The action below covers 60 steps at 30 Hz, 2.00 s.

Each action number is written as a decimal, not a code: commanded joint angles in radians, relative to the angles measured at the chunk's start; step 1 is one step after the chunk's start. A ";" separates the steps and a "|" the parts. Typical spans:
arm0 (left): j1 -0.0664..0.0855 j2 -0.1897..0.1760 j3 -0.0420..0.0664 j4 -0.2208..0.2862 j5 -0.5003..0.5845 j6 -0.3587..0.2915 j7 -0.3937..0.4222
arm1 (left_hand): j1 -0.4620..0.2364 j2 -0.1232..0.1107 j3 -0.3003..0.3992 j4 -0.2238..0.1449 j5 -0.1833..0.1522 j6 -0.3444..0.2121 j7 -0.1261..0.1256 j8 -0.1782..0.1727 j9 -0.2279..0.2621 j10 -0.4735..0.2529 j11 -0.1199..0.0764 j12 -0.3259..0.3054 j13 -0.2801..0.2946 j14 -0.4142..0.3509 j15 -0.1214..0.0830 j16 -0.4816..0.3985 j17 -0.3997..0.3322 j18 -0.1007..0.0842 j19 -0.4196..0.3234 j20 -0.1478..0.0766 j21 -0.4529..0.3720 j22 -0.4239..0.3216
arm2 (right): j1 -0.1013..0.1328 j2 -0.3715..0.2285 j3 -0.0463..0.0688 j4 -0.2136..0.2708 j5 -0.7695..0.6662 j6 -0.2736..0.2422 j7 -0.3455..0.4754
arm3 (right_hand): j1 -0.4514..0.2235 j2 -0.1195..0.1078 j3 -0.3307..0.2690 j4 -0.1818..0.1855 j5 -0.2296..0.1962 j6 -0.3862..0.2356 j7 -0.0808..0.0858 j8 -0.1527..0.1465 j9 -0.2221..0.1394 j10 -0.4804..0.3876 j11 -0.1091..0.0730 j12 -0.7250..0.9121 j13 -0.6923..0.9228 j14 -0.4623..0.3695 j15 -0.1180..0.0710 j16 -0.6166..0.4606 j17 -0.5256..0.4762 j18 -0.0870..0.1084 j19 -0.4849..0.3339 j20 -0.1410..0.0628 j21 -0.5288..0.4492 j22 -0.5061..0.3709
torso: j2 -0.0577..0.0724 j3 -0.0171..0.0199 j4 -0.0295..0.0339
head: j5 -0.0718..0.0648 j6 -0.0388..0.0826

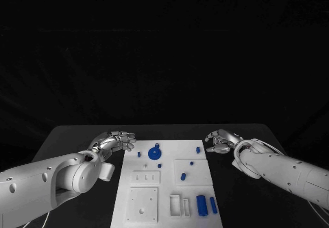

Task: Assemble the parts on the task board

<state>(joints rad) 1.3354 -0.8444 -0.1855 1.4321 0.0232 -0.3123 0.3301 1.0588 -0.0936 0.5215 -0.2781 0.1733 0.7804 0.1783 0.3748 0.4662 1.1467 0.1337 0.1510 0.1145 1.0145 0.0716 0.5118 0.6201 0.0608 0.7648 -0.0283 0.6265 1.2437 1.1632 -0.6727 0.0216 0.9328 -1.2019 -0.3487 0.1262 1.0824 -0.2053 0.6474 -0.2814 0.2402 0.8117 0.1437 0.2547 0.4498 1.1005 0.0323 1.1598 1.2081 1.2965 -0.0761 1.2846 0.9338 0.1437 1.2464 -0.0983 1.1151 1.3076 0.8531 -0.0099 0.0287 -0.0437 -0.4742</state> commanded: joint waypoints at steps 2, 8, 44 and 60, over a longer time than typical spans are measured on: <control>0.000 0.002 0.001 -0.001 0.003 0.014 0.018 | -0.006 -0.003 -0.007 -0.002 -0.006 0.001 0.005 -0.007 0.001 -0.008 0.000 -0.007 -0.001 -0.007 -0.001 0.003 -0.002 0.007 -0.009 0.000 0.003 -0.001 | -0.013 0.017 0.000 -0.008 -0.021 0.024 0.014 | 0.005 -0.003 -0.003 -0.002 -0.002 0.008 -0.002 0.006 -0.001 0.000 -0.004 -0.004 0.000 -0.004 -0.006 -0.006 0.002 0.118 -0.008 0.003 0.001 0.019 | 0.000 -0.0012 0.0019 | 0.004 -0.003; 0.000 0.005 0.000 -0.005 0.003 0.016 0.017 | -0.006 -0.003 -0.007 -0.002 -0.007 0.001 0.005 -0.007 0.001 -0.009 0.000 -0.007 -0.001 -0.008 -0.001 0.003 -0.002 0.008 -0.009 0.000 0.003 -0.001 | -0.023 0.031 0.000 -0.012 -0.021 0.030 0.018 | 0.006 0.001 -0.005 -0.002 -0.014 0.009 -0.009 0.008 0.000 0.002 -0.011 -0.003 0.000 -0.004 -0.012 -0.008 0.003 0.118 -0.009 0.006 0.002 0.019 | 0.001 -0.0022 0.0035 | 0.007 -0.009; 0.000 0.012 0.000 -0.014 0.001 0.020 0.010 | -0.006 -0.001 -0.006 -0.002 -0.009 0.002 0.005 -0.008 0.003 -0.013 0.001 -0.007 -0.001 -0.008 -0.001 0.003 -0.002 0.008 -0.009 0.000 0.004 -0.002 | -0.033 0.062 0.000 -0.010 -0.009 0.048 0.026 | -0.015 0.057 0.058 0.036 -0.148 0.058 -0.032 0.035 0.001 0.014 -0.033 0.001 0.003 -0.001 -0.034 -0.018 0.013 0.118 -0.015 0.010 0.006 0.018 | -0.001 -0.0021 0.0031 | 0.015 -0.016; 0.000 0.012 0.000 -0.015 0.001 0.020 0.009 | -0.006 0.000 -0.006 -0.002 -0.009 0.002 0.004 -0.008 0.003 -0.014 0.002 -0.007 -0.001 -0.008 -0.001 0.003 -0.002 0.008 -0.009 0.000 0.004 -0.003 | -0.033 0.061 0.000 -0.012 -0.009 0.044 0.025 | -0.014 0.067 0.088 0.044 -0.184 0.090 -0.030 0.049 0.003 0.017 -0.031 0.003 0.004 0.000 -0.032 -0.020 0.017 0.118 -0.015 0.008 0.009 0.017 | -0.001 -0.0018 0.0024 | 0.013 -0.017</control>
<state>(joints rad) 1.3349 -0.8344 -0.1861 1.4161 0.0234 -0.3077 0.3309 1.0577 -0.0947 0.5188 -0.2808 0.1694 0.7804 0.1783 0.3711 0.4686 1.1395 0.1339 0.1469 0.1148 1.0145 0.0716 0.5118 0.6194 0.0583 0.7649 -0.0283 0.6265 1.2424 1.1316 -0.6123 0.0217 0.9216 -1.2070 -0.3188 0.1432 1.0691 -0.1473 0.7317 -0.2359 0.0620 0.8806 0.0999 0.3012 0.4517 1.1159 0.0002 1.1597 1.2117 1.2953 -0.1034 1.2693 0.9503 0.1474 1.2363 -0.0874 1.1188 1.3073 0.8527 -0.0119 0.0321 -0.0314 -0.4910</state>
